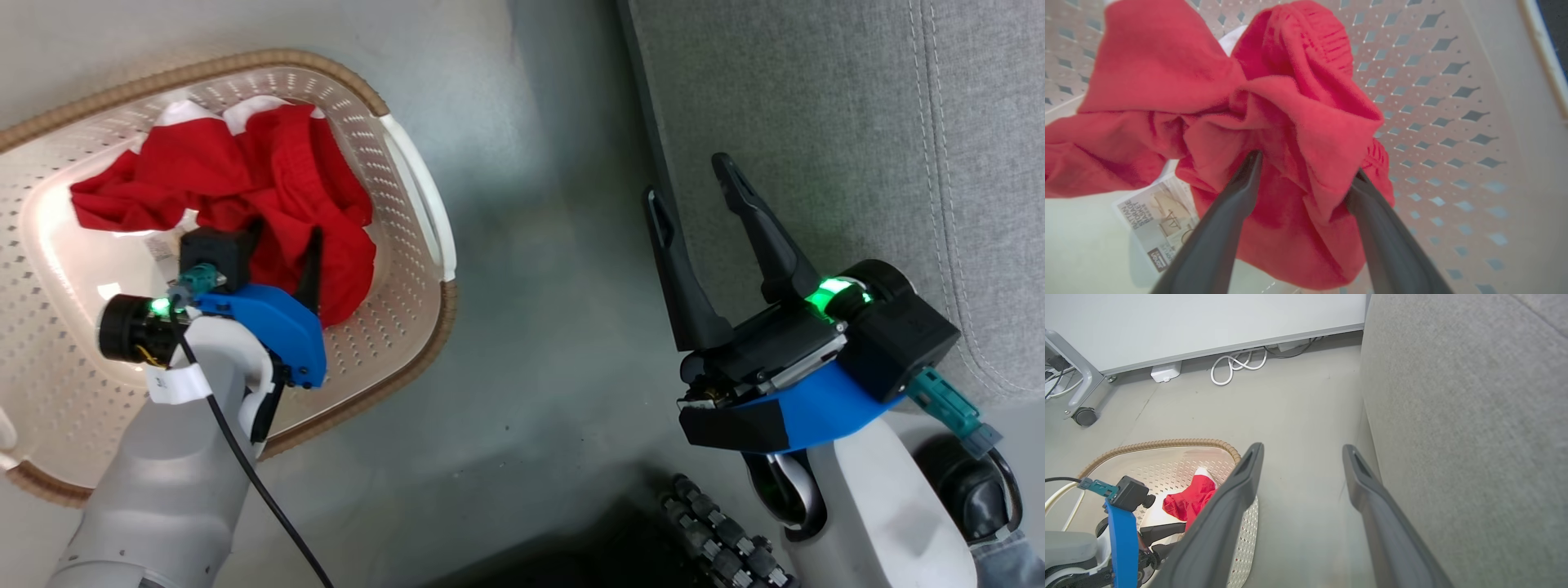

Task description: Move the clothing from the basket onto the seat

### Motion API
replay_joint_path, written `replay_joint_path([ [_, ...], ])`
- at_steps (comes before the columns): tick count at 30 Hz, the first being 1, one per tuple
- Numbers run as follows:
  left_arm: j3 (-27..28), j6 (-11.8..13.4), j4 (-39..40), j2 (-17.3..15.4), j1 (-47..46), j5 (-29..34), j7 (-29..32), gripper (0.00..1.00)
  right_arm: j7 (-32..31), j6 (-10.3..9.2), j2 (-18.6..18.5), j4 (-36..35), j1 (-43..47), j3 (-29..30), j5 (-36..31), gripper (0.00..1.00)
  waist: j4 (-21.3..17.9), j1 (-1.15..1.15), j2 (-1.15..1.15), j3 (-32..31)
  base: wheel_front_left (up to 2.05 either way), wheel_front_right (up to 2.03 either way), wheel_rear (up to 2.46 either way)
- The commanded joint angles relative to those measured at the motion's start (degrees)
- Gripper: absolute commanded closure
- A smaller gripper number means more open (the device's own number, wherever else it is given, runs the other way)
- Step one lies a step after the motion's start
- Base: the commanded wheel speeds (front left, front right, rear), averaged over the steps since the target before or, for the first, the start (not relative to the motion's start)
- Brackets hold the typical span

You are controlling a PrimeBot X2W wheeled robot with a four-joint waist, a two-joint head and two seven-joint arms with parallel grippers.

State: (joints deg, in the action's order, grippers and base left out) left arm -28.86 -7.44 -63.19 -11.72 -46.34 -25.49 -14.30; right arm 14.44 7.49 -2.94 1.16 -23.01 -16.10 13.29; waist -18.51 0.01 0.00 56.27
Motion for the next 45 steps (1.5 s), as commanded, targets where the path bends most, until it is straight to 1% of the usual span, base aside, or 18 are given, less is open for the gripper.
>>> replay_joint_path([
  [1,0.12,-0.06,-0.42,-0.49,-1.13,-0.21,-0.39,0.00,0.32,0.01,0.09,0.02,-0.72,-0.24,0.46,0.00,-0.56,-0.01,0.00,0.54,0.00,0.00,0.00],
  [6,-0.27,-0.06,-2.26,-0.54,-1.84,-0.92,-0.46,0.00,0.69,0.01,0.08,0.74,-0.70,-0.79,1.25,0.00,-1.21,-0.01,0.00,0.52,0.00,0.00,0.00],
  [7,-0.43,-0.06,-2.46,-0.53,-1.91,-1.09,-0.48,0.10,0.72,0.01,0.08,0.85,-0.66,-0.84,1.38,0.00,-1.30,-0.01,0.00,0.47,0.00,0.00,0.00],
  [8,-0.57,-0.06,-2.61,-0.55,-1.99,-1.18,-0.49,0.36,0.76,0.01,0.08,0.94,-0.62,-0.86,1.55,0.00,-1.37,-0.01,0.00,0.43,0.00,0.00,0.00],
  [9,-0.71,-0.06,-2.75,-0.59,-2.06,-1.27,-0.54,0.54,0.79,0.01,0.08,1.01,-0.60,-0.87,1.63,0.00,-1.45,-0.01,0.00,0.38,0.00,0.00,0.00],
  [10,-0.84,-0.06,-2.87,-0.64,-2.10,-1.49,-0.57,0.66,0.77,0.01,0.08,1.08,-0.61,-0.88,1.62,0.00,-1.51,-0.01,0.00,0.33,0.00,0.00,0.00],
  [11,-0.95,-0.06,-2.98,-0.68,-2.12,-1.67,-0.52,1.00,0.75,0.01,0.08,1.12,-0.65,-0.88,1.63,0.00,-1.56,-0.01,0.00,0.29,0.00,0.00,0.00],
  [24,-3.49,-0.06,-3.28,-1.10,-2.73,-4.12,-0.81,1.00,0.78,0.01,0.08,0.87,-1.57,-0.91,1.77,0.00,-1.37,-0.01,0.00,0.09,0.00,0.00,0.00],
  [34,-5.08,-0.06,-4.14,-1.44,-2.51,-6.15,-0.87,1.00,0.79,0.01,0.08,1.40,-1.89,-1.27,1.81,0.00,-1.23,-0.01,0.00,-1.39,0.00,0.00,0.00],
  [40,-6.27,-0.06,-3.65,-0.72,-0.64,-7.33,-0.92,1.00,0.79,0.01,0.08,2.31,-1.51,-1.36,1.24,0.00,-0.31,-0.01,0.00,-5.61,0.00,0.00,0.00],
  [45,-7.45,-0.06,-2.22,-0.03,2.27,-8.26,-0.95,1.00,0.78,0.01,0.08,3.86,-0.30,-0.52,0.34,0.00,1.27,-0.01,0.00,-11.56,0.00,0.00,0.00],
])
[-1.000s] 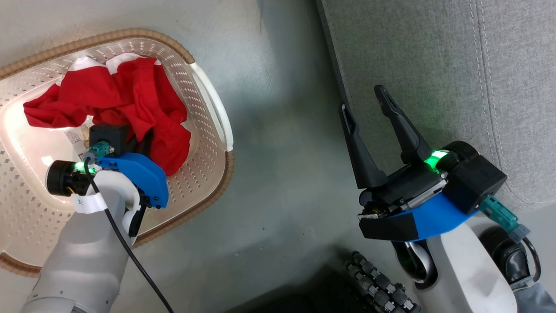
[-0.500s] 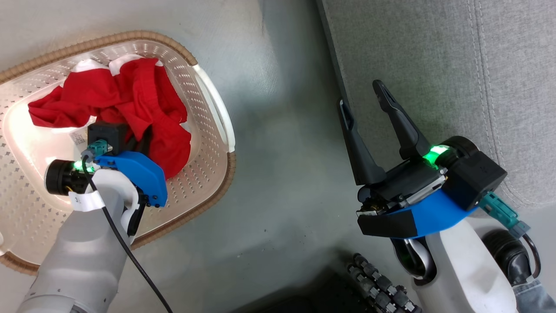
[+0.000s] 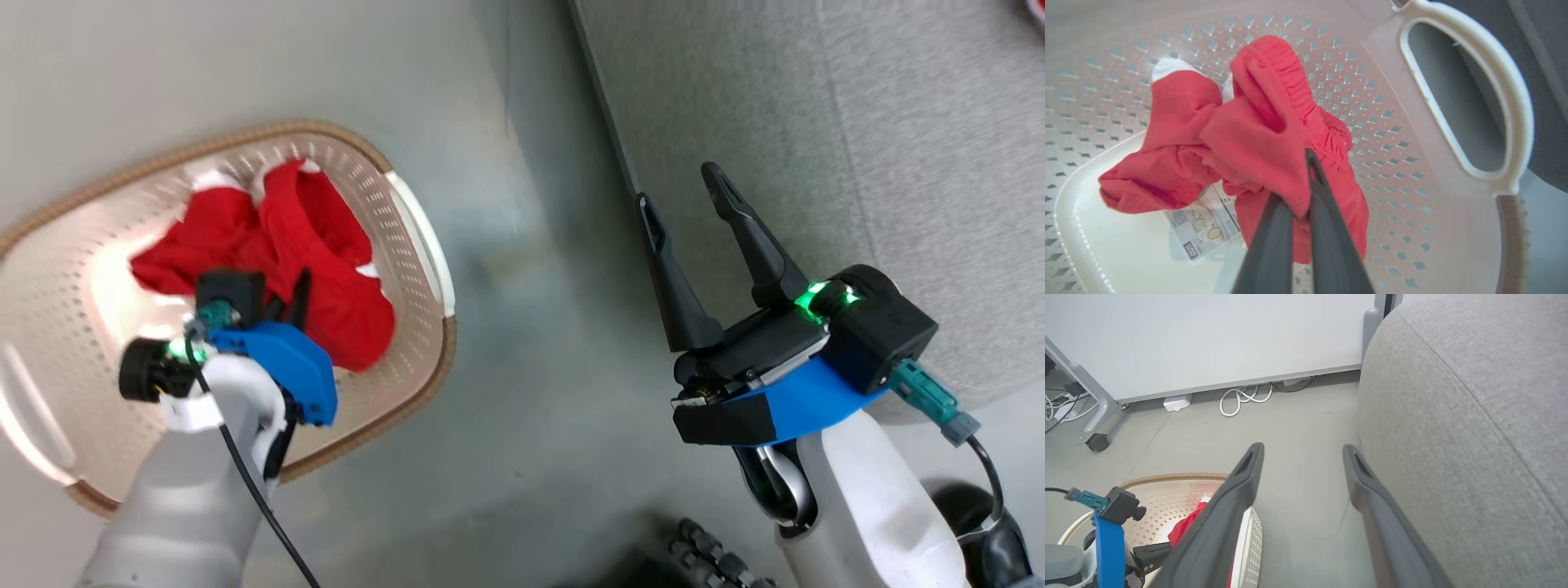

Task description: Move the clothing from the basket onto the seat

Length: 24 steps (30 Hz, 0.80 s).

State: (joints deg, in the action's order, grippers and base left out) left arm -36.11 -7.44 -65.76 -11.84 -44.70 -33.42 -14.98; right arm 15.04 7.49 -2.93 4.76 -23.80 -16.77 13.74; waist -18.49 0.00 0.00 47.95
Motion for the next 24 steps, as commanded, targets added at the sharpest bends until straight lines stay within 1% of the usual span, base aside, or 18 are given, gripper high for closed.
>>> replay_joint_path([
  [1,-0.19,-0.06,0.36,0.09,0.62,-0.34,-0.27,1.00,0.19,0.01,0.07,0.26,0.49,0.15,-0.11,0.00,1.25,0.00,0.00,-3.25,0.00,0.00,0.00],
  [4,-0.49,-0.06,1.75,0.68,3.28,-0.84,-0.28,1.00,0.19,0.01,0.05,1.12,1.44,0.44,-0.75,0.00,2.43,0.00,0.00,-7.53,0.00,0.00,0.00],
  [5,-0.68,-0.06,2.80,1.15,5.24,-0.96,-0.28,1.00,0.17,0.01,0.05,1.81,2.23,0.77,-1.30,0.00,3.41,0.00,0.00,-10.56,0.00,0.00,0.00],
  [6,-0.75,-0.06,3.33,1.50,6.28,-1.12,-0.28,1.00,0.12,0.01,0.04,2.17,2.61,1.01,-1.62,0.00,3.98,0.00,0.00,-12.12,0.00,0.00,0.00],
  [7,-0.75,-0.06,3.33,1.50,6.28,-1.12,-0.28,1.00,0.12,0.01,0.04,2.17,2.61,1.01,-1.62,0.00,3.98,0.00,0.00,-12.12,0.00,0.00,0.00],
  [8,-0.91,-0.06,4.62,2.18,8.14,-1.27,-0.29,1.00,-0.25,0.01,0.04,2.61,3.47,1.42,-2.00,0.00,5.12,0.00,0.00,-15.06,0.00,0.00,0.00],
  [9,-0.94,-0.06,5.24,2.49,9.03,-1.25,-0.30,1.00,-0.52,0.01,0.04,2.76,3.93,1.54,-2.24,0.00,5.72,0.00,0.00,-16.55,0.00,0.00,0.00],
  [10,-0.99,-0.06,5.83,2.80,10.00,-1.38,-0.30,1.00,-0.93,0.01,0.03,2.79,4.46,1.58,-2.30,0.00,6.24,0.00,0.00,-17.84,0.00,0.00,0.00],
  [11,-0.99,-0.06,5.83,2.80,10.00,-1.38,-0.30,1.00,-0.93,0.01,0.03,2.79,4.46,1.58,-2.30,0.00,6.24,0.00,0.00,-17.84,0.00,0.00,0.00],
  [12,-1.25,-0.06,7.02,3.36,11.79,-1.41,-0.30,1.00,-1.66,0.01,0.03,3.16,5.64,1.86,-2.76,0.00,7.49,0.00,0.00,-21.09,0.00,0.00,0.00],
  [15,-1.60,-0.06,8.74,4.12,14.06,-1.63,-0.30,1.00,-2.54,0.01,0.02,3.43,7.35,2.26,-2.94,0.00,9.17,0.00,0.00,-25.77,0.00,0.00,0.00],
  [16,-1.74,-0.06,9.25,4.28,14.72,-1.68,-0.29,1.00,-2.80,0.01,0.02,3.40,7.93,2.48,-2.88,0.00,9.69,0.00,0.00,-27.19,0.00,0.00,0.00],
  [17,-1.74,-0.06,9.25,4.28,14.72,-1.68,-0.29,1.00,-2.80,0.01,0.02,3.40,7.93,2.48,-2.88,0.00,9.69,0.00,0.00,-27.19,0.00,0.00,0.00],
  [24,-3.07,-0.06,12.22,5.38,18.33,-2.40,-0.30,1.00,-4.95,0.01,0.01,3.27,13.08,4.03,-2.48,0.00,13.36,0.00,0.00,-37.03,0.00,0.00,0.00],
])
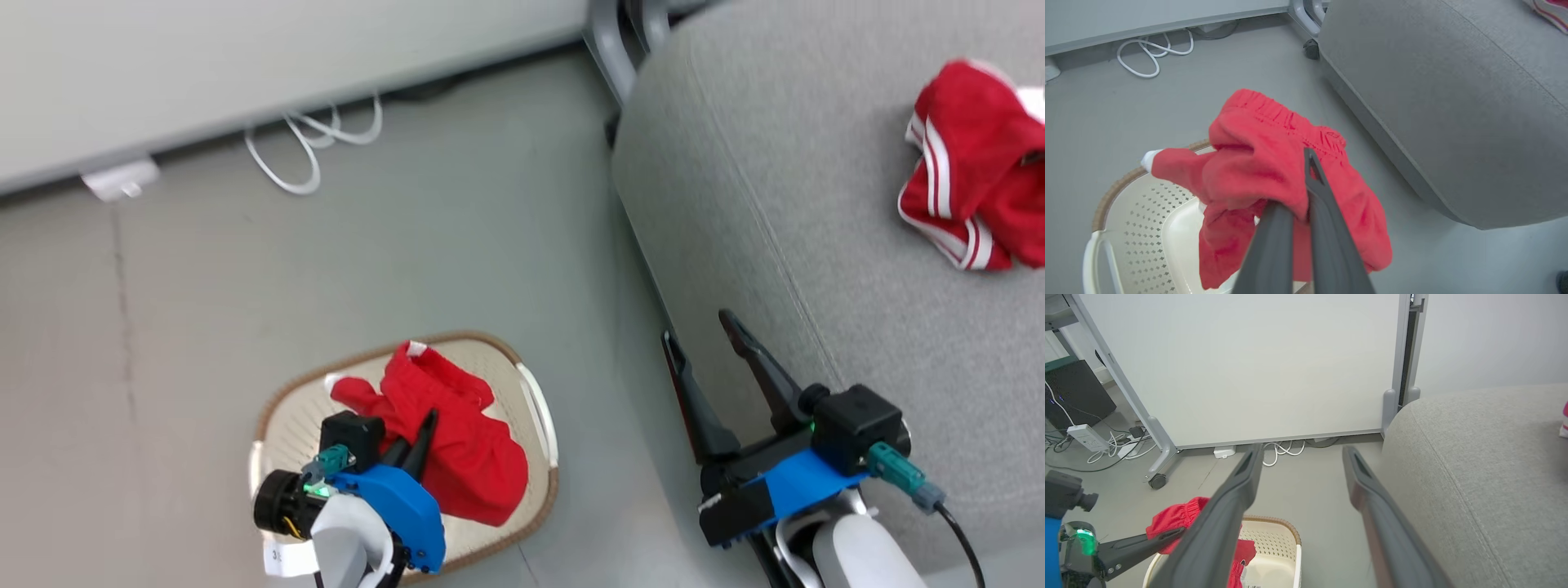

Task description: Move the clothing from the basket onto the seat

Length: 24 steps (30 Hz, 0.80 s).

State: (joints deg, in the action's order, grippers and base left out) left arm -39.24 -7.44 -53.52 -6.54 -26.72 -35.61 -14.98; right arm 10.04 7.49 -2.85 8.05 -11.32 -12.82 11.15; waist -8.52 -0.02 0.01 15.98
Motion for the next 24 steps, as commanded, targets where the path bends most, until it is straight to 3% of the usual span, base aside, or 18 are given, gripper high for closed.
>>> replay_joint_path([
  [1,-0.12,-0.06,0.42,0.14,0.77,-0.30,-0.30,1.00,-0.38,0.01,-0.07,-0.05,1.32,0.04,0.26,0.00,3.71,0.02,-0.01,-6.32,0.00,0.00,0.00],
  [13,-4.86,-0.06,6.60,0.58,-1.04,-2.90,-0.31,1.00,-2.30,0.01,-0.06,-1.45,7.12,1.49,1.51,0.00,6.46,0.02,-0.01,-15.43,0.00,0.00,0.00],
  [24,-10.09,-0.06,12.62,1.27,-9.72,-7.24,2.44,1.00,-2.74,0.01,-0.06,-2.08,8.02,1.55,2.27,0.00,6.95,0.02,-0.01,-16.93,0.00,0.00,0.00],
])
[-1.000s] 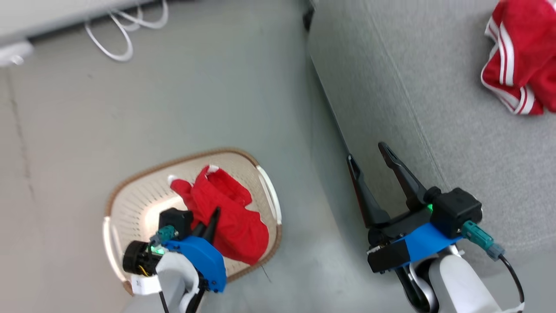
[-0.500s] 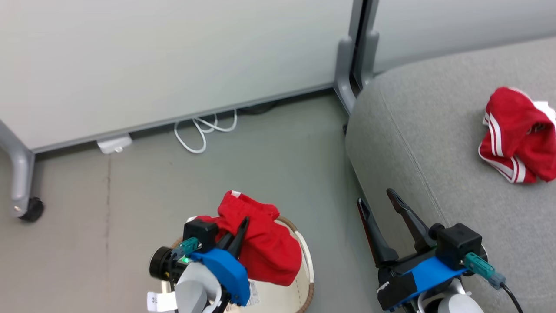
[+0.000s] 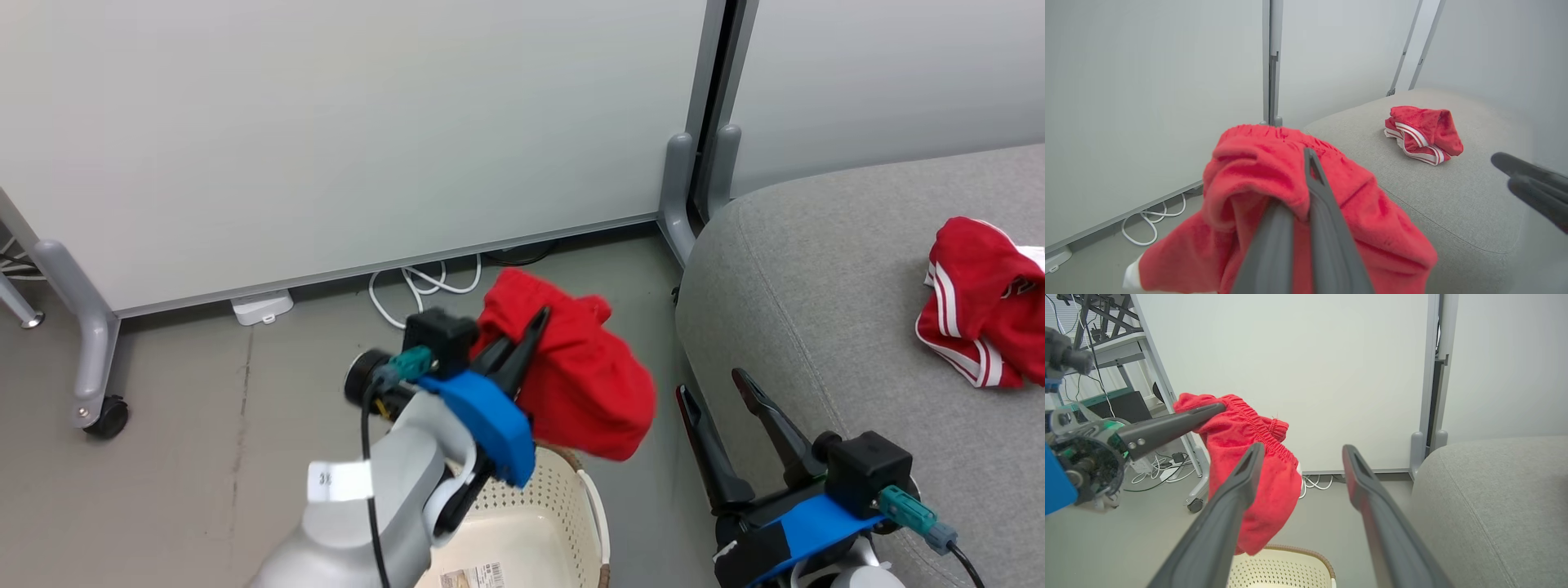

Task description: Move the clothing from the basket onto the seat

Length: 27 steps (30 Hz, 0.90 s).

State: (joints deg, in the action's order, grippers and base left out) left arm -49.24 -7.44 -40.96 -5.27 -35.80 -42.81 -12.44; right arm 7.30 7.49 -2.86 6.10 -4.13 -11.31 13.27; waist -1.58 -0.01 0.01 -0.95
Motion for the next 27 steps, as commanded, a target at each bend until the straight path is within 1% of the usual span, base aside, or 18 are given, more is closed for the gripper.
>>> replay_joint_path([
  [1,-0.51,-0.06,0.30,0.16,-1.40,-0.29,0.32,1.00,0.09,0.01,-0.05,-0.04,0.90,0.03,0.17,0.00,0.05,0.01,-0.01,-0.05,0.00,0.00,0.00],
  [11,-3.44,-0.06,0.62,1.60,-7.46,-2.25,1.93,1.00,0.01,0.01,-0.05,0.77,0.46,-0.46,0.16,0.00,-0.33,0.01,-0.01,-0.13,0.00,0.00,0.00],
  [27,-6.82,-0.06,-1.75,2.23,-9.31,-5.43,0.63,1.00,-0.79,0.01,-0.05,2.27,0.36,-1.89,1.17,0.00,-0.25,0.01,-0.01,0.20,0.00,0.00,0.00],
])
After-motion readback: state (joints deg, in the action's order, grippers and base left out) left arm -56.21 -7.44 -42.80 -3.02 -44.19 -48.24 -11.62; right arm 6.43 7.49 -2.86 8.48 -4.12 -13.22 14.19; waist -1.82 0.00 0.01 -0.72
